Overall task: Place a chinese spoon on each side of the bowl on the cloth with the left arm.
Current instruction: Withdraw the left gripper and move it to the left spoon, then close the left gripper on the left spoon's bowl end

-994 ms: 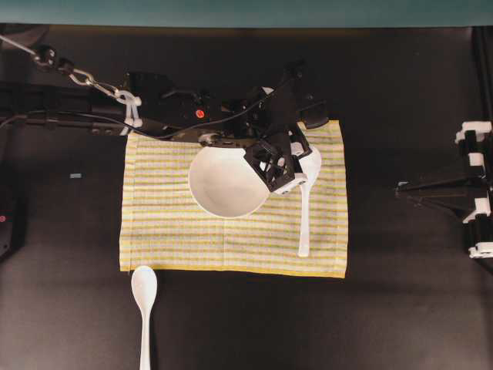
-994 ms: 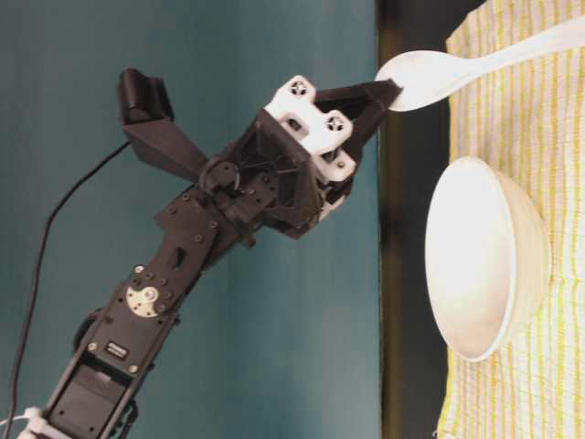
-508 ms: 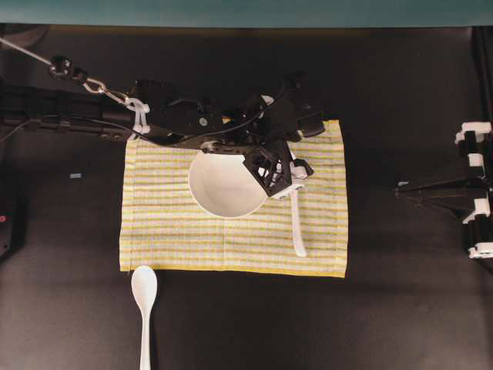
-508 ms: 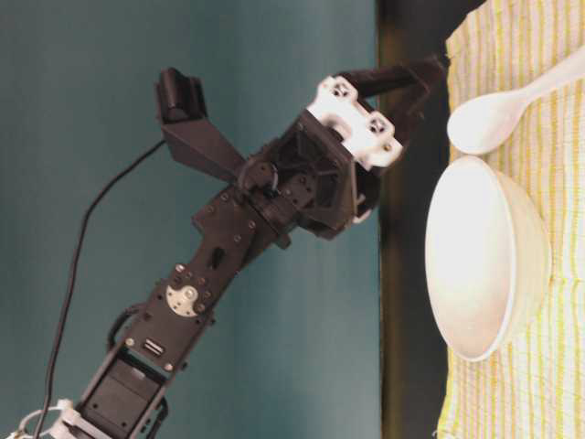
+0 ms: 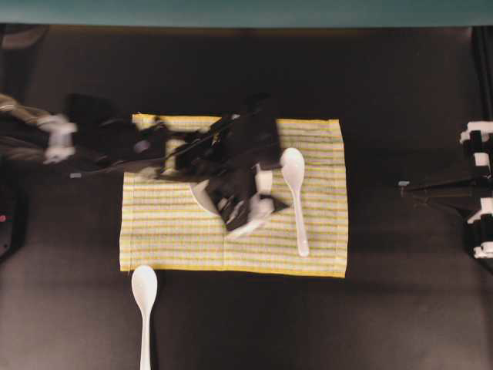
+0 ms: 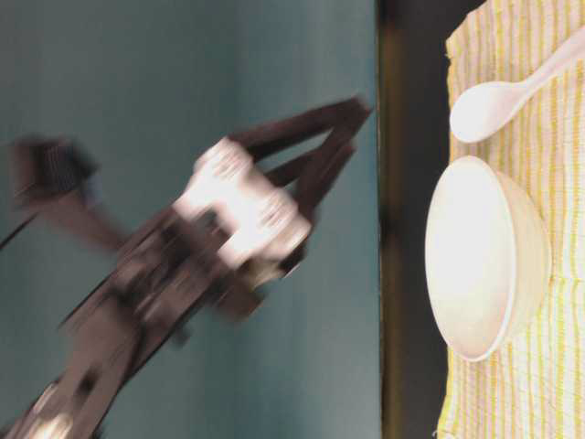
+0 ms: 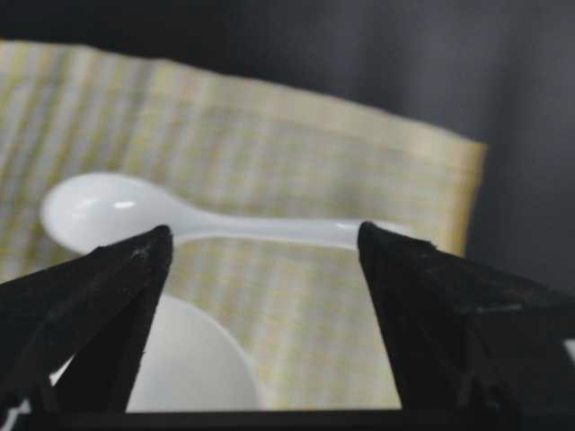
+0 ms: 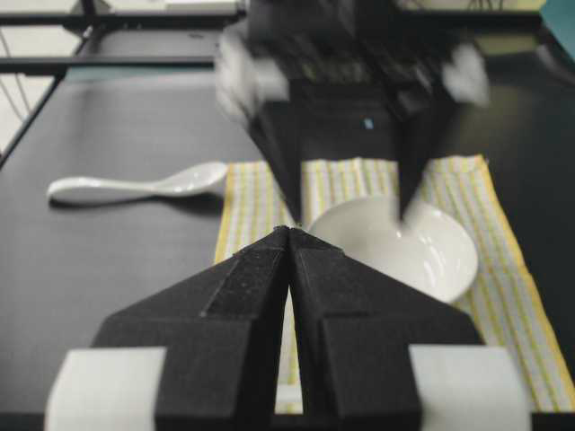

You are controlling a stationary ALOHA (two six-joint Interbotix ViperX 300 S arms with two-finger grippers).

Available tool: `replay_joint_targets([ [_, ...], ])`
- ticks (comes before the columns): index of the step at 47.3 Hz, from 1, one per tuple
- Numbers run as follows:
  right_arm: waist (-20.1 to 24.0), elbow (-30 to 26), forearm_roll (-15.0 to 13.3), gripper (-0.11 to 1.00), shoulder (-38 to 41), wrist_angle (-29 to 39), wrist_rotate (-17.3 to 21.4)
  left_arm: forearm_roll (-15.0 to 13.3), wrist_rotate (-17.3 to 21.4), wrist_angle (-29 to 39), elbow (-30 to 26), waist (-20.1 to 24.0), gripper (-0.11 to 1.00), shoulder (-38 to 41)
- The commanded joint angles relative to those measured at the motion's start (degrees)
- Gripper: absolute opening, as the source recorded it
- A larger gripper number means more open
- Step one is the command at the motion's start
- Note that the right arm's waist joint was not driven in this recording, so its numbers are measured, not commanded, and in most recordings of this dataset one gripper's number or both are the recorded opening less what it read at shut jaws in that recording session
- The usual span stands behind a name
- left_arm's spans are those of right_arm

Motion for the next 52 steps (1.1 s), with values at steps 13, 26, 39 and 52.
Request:
replay_joint_targets([
  [13, 0.0, -0.18, 0.26, 0.0, 0.09, 0.09, 0.35, 0.18, -8.17, -0.62, 22.76, -5.63, 0.8, -19.42],
  [26, 0.0, 0.18, 0.26, 0.0, 0.0, 0.09, 0.26, 0.18, -16.0, -2.02, 35.68, -10.37, 0.8, -26.1],
  [39, 0.0, 0.18, 0.18, 0.0, 0.0, 0.09, 0.35, 0.18, -19.42, -7.21, 38.41, -16.35, 0.8, -22.06],
  [52, 0.0, 0.18, 0.26, 0.0, 0.0, 0.09, 0.35, 0.18, -19.42, -12.48, 37.88, -16.96, 0.74, -14.33],
])
